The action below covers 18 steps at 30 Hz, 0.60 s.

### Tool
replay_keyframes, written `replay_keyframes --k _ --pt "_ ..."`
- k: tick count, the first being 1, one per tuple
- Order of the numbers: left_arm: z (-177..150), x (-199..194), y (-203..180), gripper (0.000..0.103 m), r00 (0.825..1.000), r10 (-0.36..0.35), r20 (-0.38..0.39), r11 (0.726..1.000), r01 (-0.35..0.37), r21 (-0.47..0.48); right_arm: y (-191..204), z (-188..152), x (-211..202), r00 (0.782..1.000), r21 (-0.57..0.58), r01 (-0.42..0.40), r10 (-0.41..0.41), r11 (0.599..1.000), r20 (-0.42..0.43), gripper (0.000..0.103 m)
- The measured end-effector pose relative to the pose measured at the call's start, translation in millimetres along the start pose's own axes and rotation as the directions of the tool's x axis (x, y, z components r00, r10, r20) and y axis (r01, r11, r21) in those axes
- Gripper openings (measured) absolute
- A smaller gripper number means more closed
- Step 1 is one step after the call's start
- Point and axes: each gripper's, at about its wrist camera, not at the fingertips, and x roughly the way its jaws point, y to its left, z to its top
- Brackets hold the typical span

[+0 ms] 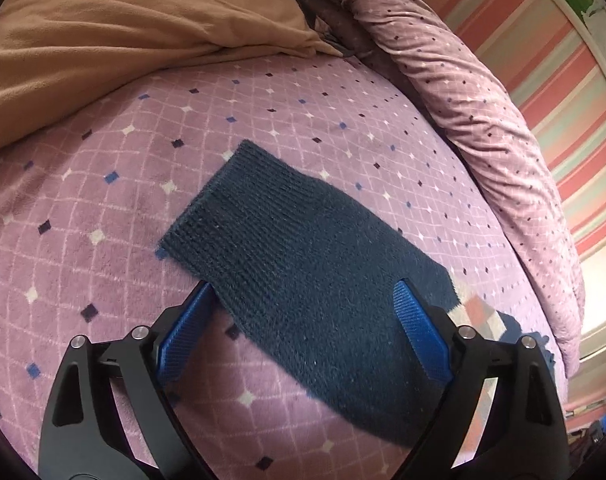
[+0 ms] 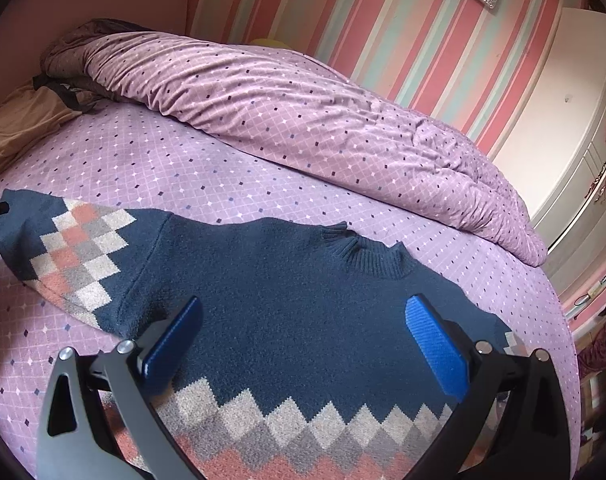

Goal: Fold small clothes
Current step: 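Move the left tool to a sleeve cuff and close on it, then lift the held sleeve with the left tool across the body and release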

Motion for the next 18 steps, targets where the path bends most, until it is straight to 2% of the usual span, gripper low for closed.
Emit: replay_keyframes --k 2,4,5,6,7,9,10,13,18 --pt "1 -1 1 0.076 1.000 0.020 0.012 1.000 -0.020 0.001 -4 -1 0 1.000 0.012 -0.001 0.001 1.000 -0.002 0.102" --pt "2 0 5 0.053 0.999 0.042 0.016 0.999 -0.042 -0.010 -8 -3 1 1.000 0.020 0.004 -0.004 1.000 -0.010 0.101" --pt "3 0 7 0.049 0.999 0.049 0.016 0.999 -0.049 -0.016 -9 -3 1 1.000 0.021 0.007 -0.007 1.000 -0.013 0.102" --pt "4 1 8 0.034 0.998 0.065 0.016 0.998 -0.064 -0.014 -10 -4 2 1.000 0.022 0.008 -0.008 1.000 -0.016 0.102" --pt "5 1 9 0.026 0.997 0.072 0.015 0.997 -0.072 -0.010 -13 -5 1 1.000 0.025 0.008 -0.008 1.000 -0.019 0.102" --pt "5 0 9 0.023 0.997 0.072 0.011 0.997 -0.072 -0.005 -16 -6 0 1.000 0.027 0.008 -0.007 1.000 -0.022 0.101" --pt "5 0 5 0.018 0.997 0.079 0.011 0.997 -0.079 0.018 -19 -7 -1 1.000 0.028 0.009 -0.009 1.000 -0.022 0.101" --pt "2 -5 -8 0.014 0.994 0.101 0.035 0.992 -0.103 0.070 -25 -8 -3 1.000 0.027 0.018 -0.017 0.999 -0.023 0.102" --pt "1 -33 -40 0.014 0.995 0.038 0.093 0.992 -0.049 0.118 -43 -13 -12 0.999 0.034 0.029 -0.028 0.999 -0.016 0.102"
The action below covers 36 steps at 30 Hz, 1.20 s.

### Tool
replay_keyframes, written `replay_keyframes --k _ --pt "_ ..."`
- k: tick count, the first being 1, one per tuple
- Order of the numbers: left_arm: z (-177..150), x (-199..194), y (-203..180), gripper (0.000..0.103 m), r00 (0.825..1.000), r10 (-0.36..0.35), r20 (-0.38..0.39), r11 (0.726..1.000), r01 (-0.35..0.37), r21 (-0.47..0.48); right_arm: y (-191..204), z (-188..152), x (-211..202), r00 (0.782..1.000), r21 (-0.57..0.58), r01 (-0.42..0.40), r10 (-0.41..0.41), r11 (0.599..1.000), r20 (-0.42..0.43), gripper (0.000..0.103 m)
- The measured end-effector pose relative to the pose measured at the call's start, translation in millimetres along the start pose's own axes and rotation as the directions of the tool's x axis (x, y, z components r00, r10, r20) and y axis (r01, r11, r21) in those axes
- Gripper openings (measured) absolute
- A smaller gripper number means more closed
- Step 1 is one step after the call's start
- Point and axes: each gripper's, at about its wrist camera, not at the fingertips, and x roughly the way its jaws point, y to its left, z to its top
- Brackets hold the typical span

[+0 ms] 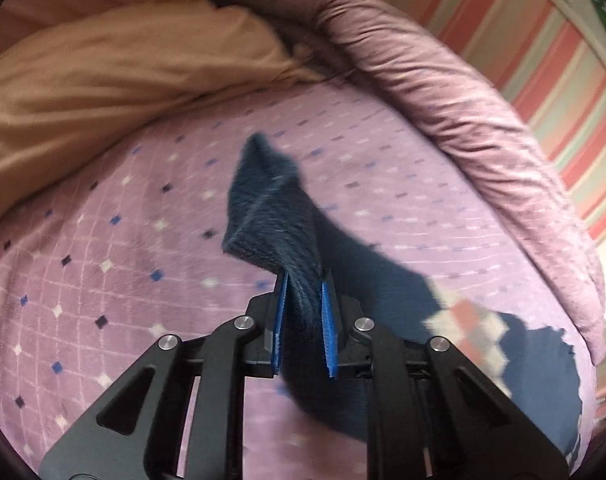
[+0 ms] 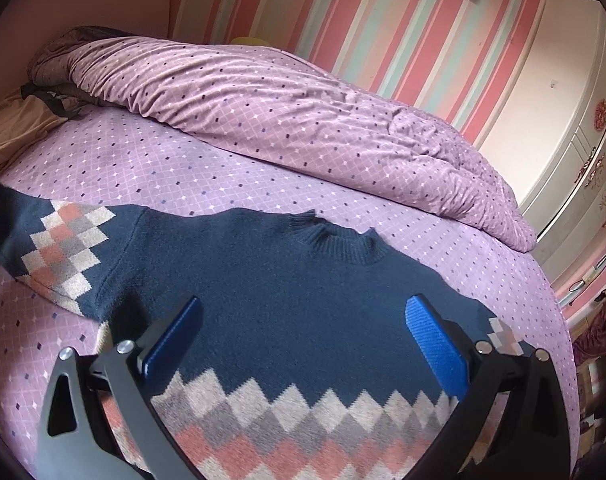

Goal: Fold small clothes
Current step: 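Lift the held sleeve with the left tool across the body and release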

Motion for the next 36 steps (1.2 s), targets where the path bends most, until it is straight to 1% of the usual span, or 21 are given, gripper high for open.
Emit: replay_keyframes --k 2,3,4,6,7,10,12,14,17,19,20,24,27,29,31,34,36 --pt "0 -17 -25 0.014 0.999 -0.036 0.017 0.999 0.035 0.039 -10 -3 -4 1.000 0.004 0.004 -0.004 1.000 0.003 0.102" --pt "-1 -27 -43 0.014 0.998 -0.066 0.025 0.996 0.064 0.068 -17 -4 -6 1.000 0.009 0.005 -0.005 1.000 0.003 0.102" --pt "-3 -35 -58 0.014 0.996 -0.080 0.029 0.993 0.077 0.094 -26 -5 -9 1.000 0.016 0.004 -0.004 1.000 0.003 0.102" --pt "-9 -47 -90 0.014 0.994 -0.106 0.030 0.984 0.100 0.150 -41 -6 -13 1.000 0.029 0.001 -0.001 1.000 0.004 0.102" --pt "-16 -55 -115 0.014 0.992 -0.120 0.026 0.975 0.113 0.194 -48 -6 -15 1.000 0.035 -0.001 0.000 0.999 0.005 0.102" --pt "-36 -63 -165 0.013 0.989 -0.146 -0.004 0.956 0.142 0.257 -82 -6 -21 1.000 0.065 -0.003 0.003 0.998 0.007 0.101" --pt "-52 -59 -194 0.012 0.986 -0.160 -0.041 0.947 0.165 0.275 -102 -7 -22 1.000 0.081 -0.009 0.009 0.997 0.009 0.102" --pt "-67 -54 -214 0.012 0.986 -0.150 -0.066 0.940 0.163 0.300 -122 -9 -22 1.000 0.088 0.001 -0.002 0.996 0.014 0.102" --pt "-94 -42 -251 0.011 0.991 -0.107 -0.087 0.924 0.131 0.358 -150 -14 -21 1.000 0.108 0.015 -0.017 0.994 0.014 0.102" --pt "-109 -37 -269 0.011 0.990 -0.090 -0.108 0.918 0.125 0.377 -165 -18 -17 1.000 0.120 0.023 -0.024 0.993 0.007 0.102" --pt "-114 -36 -275 0.011 0.989 -0.092 -0.116 0.915 0.130 0.381 -174 -21 -14 1.000 0.123 0.030 -0.030 0.992 -0.001 0.101" --pt "-139 -43 -321 0.011 0.986 -0.086 -0.146 0.889 0.142 0.436 -198 -29 -1 0.999 0.146 0.045 -0.041 0.988 -0.036 0.101" --pt "-156 -48 -349 0.011 0.975 -0.107 -0.194 0.883 0.183 0.432 -212 -36 14 0.997 0.174 0.052 -0.041 0.983 -0.064 0.101" --pt "-168 -53 -367 0.011 0.969 -0.121 -0.214 0.876 0.205 0.436 -219 -39 25 0.996 0.191 0.050 -0.035 0.980 -0.082 0.101" --pt "-183 -55 -389 0.011 0.958 -0.150 -0.244 0.873 0.244 0.422 -225 -42 32 0.995 0.197 0.056 -0.038 0.979 -0.094 0.101" --pt "-206 -53 -423 0.011 0.936 -0.194 -0.294 0.864 0.305 0.401 -232 -44 40 0.993 0.201 0.075 -0.055 0.977 -0.106 0.101" --pt "-221 -50 -447 0.011 0.924 -0.216 -0.316 0.852 0.336 0.401 -241 -47 42 0.992 0.211 0.084 -0.062 0.974 -0.109 0.101"
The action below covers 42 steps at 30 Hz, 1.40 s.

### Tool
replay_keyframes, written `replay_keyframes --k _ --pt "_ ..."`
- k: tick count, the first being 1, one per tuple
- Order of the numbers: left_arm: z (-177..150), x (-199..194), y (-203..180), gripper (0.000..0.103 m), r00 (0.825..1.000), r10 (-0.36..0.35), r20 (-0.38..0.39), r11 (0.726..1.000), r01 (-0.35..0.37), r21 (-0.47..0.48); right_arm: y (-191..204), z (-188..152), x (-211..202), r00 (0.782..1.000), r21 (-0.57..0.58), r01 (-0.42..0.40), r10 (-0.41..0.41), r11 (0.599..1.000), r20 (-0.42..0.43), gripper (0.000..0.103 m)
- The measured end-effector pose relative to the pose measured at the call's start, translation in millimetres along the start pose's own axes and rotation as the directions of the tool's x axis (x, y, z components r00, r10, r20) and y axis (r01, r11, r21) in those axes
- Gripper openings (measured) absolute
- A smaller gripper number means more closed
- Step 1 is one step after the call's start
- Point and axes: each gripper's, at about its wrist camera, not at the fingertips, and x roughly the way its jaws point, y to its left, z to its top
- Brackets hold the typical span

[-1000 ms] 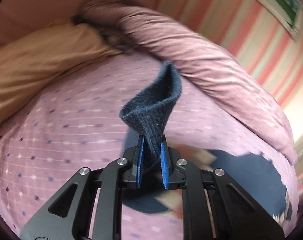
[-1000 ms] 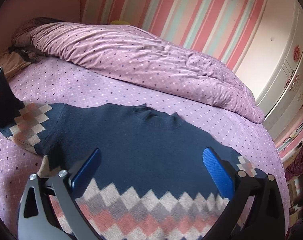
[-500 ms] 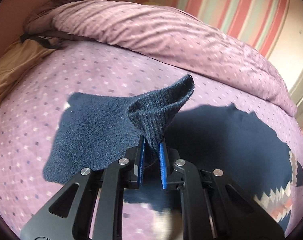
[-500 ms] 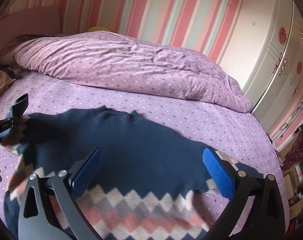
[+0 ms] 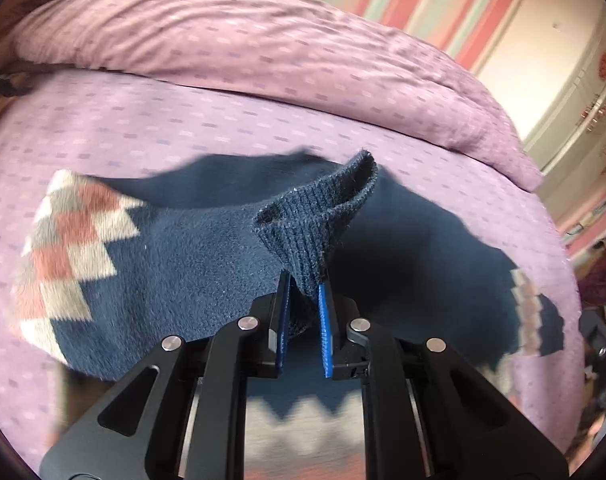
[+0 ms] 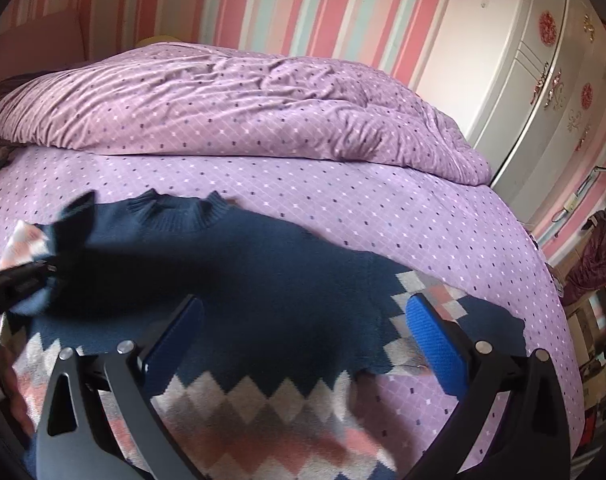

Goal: Fold small clothes
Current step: 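Lift the held sleeve with the left tool across the body and release, then grasp the other sleeve cuff with the right tool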

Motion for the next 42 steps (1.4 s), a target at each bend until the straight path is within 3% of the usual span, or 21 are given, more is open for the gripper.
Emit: replay_keyframes --k 9,15,18,20,21,22,23,24,26,30,34,38,42 --pt "-25 62 -108 0.010 0.987 -0.139 -0.078 0.989 0.143 0.041 -51 -13 24 0.996 0.016 0.075 -0.074 0.997 -0.043 0.101" --pt "-47 104 -123 0.014 0.981 -0.122 -0.148 0.989 0.133 0.068 -77 -21 37 0.992 0.032 0.109 -0.107 0.993 -0.062 0.101" --pt "-52 105 -123 0.015 0.984 -0.116 -0.134 0.986 0.131 0.107 -82 -25 42 0.991 0.039 0.117 -0.114 0.992 -0.068 0.101" --pt "-53 101 -126 0.026 0.984 -0.118 -0.132 0.982 0.135 0.131 -84 -27 46 0.990 0.041 0.124 -0.121 0.991 -0.077 0.101" --pt "-53 98 -126 0.042 0.983 -0.125 -0.133 0.980 0.143 0.136 -86 -27 47 0.989 0.041 0.127 -0.124 0.991 -0.082 0.101" --pt "-53 92 -126 0.073 0.984 -0.122 -0.127 0.979 0.140 0.146 -86 -28 48 0.989 0.042 0.129 -0.126 0.991 -0.084 0.101" --pt "-54 85 -126 0.095 0.991 -0.073 -0.109 0.983 0.090 0.159 -87 -27 47 0.989 0.046 0.130 -0.126 0.991 -0.082 0.101" --pt "-56 76 -124 0.099 0.997 -0.023 -0.073 0.985 0.035 0.170 -88 -27 47 0.989 0.049 0.127 -0.123 0.991 -0.081 0.101" --pt "-58 60 -117 0.100 0.998 -0.036 -0.049 0.980 0.044 0.192 -87 -26 46 0.990 0.049 0.124 -0.120 0.991 -0.077 0.101" --pt "-59 47 -94 0.100 0.997 0.019 -0.071 0.983 -0.006 0.182 -75 -25 50 0.993 0.038 0.094 -0.091 0.995 -0.075 0.101" --pt "-51 14 -66 0.100 0.994 0.111 -0.020 0.972 -0.105 0.212 -52 -27 58 0.997 0.055 0.000 0.004 0.998 -0.081 0.101" --pt "-38 -16 -40 0.100 0.971 0.237 0.036 0.939 -0.238 0.248 -26 -30 83 0.979 0.139 -0.145 0.162 0.980 -0.122 0.101" --pt "-25 -33 -13 0.100 0.968 0.248 0.026 0.947 -0.248 0.203 -5 -38 108 0.960 0.213 -0.200 0.235 0.956 -0.154 0.099"
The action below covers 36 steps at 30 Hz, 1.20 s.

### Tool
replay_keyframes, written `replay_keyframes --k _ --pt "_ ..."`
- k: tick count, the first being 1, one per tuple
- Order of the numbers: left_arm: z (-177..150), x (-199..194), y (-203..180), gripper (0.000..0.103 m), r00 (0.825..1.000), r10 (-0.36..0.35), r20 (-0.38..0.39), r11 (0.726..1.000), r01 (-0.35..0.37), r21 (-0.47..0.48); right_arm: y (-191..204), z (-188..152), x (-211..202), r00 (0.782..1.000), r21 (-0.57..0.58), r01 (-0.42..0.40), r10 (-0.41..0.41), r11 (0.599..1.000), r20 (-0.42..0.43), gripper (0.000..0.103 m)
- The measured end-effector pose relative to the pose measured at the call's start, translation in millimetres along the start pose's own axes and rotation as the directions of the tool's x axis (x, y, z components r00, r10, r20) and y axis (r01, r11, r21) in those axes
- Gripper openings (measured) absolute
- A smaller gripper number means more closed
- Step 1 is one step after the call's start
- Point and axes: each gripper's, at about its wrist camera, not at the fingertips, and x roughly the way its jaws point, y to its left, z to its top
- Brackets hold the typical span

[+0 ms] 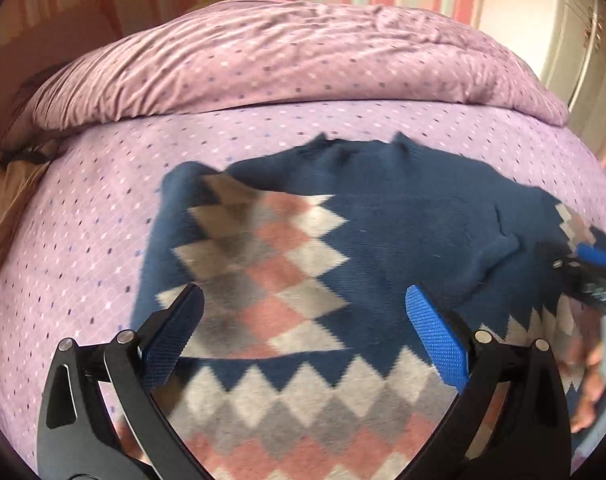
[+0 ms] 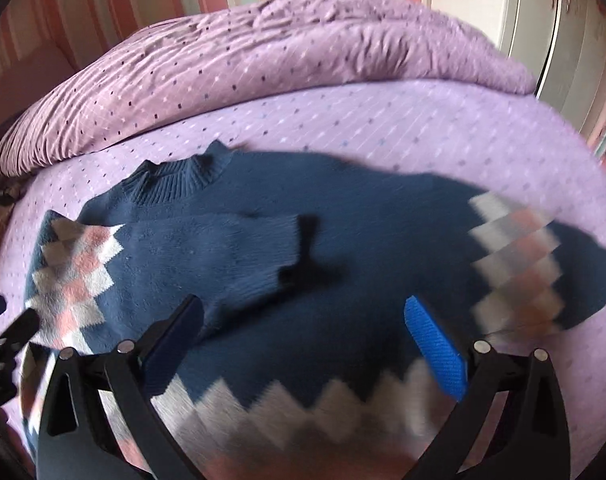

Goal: Fold small clothes
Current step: 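Grasp the other sleeve cuff with the right tool, then carry the held sleeve across the body with the right tool and release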

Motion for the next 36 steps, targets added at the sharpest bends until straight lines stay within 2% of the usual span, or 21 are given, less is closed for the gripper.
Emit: replay_keyframes --k 3,8,13,16,17,21,23,26,28,32,36 --pt "2 -5 19 0.100 1.000 0.011 0.012 1.000 -0.010 -0.028 7 0 18 0.999 0.030 -0.035 0.036 0.999 -0.033 0.084" --pt "-3 1 33 0.100 1.000 0.020 -0.003 0.998 -0.020 -0.057 10 2 42 0.993 0.085 -0.069 0.077 0.994 -0.088 0.074" --pt "-8 0 37 0.100 1.000 0.028 0.002 0.997 -0.028 -0.070 16 2 62 0.985 0.100 -0.068 0.083 0.993 -0.149 0.034" --pt "-10 1 38 0.100 1.000 0.029 -0.002 0.997 -0.029 -0.071 21 0 65 0.985 0.081 -0.064 0.076 0.995 -0.154 0.014" --pt "-10 1 39 0.100 1.000 0.029 -0.004 0.997 -0.030 -0.071 23 -1 63 0.987 0.068 -0.062 0.071 0.996 -0.144 0.010" --pt "-8 -1 41 0.100 0.999 0.042 0.005 0.997 -0.042 -0.070 33 -2 47 0.996 -0.029 -0.051 0.049 0.998 -0.072 0.008" --pt "-7 -2 44 0.100 0.999 0.047 0.008 0.996 -0.046 -0.073 36 1 29 1.000 -0.087 -0.030 0.030 0.996 -0.003 0.008" --pt "-5 -2 48 0.100 0.999 0.035 0.009 0.996 -0.034 -0.084 32 11 -4 0.993 -0.152 0.046 -0.029 0.987 0.114 0.008" --pt "-3 -2 51 0.100 1.000 0.015 0.010 0.995 -0.014 -0.096 22 15 -16 0.988 -0.167 0.077 -0.052 0.983 0.148 0.008" --pt "-5 11 57 0.100 0.999 -0.048 0.004 0.992 0.048 -0.116 3 14 0 0.987 -0.221 0.143 -0.122 0.965 0.108 0.008" --pt "-14 32 57 0.100 0.999 -0.031 -0.030 0.993 0.027 -0.113 -6 -10 43 0.989 -0.248 0.145 -0.151 0.958 -0.003 0.009"
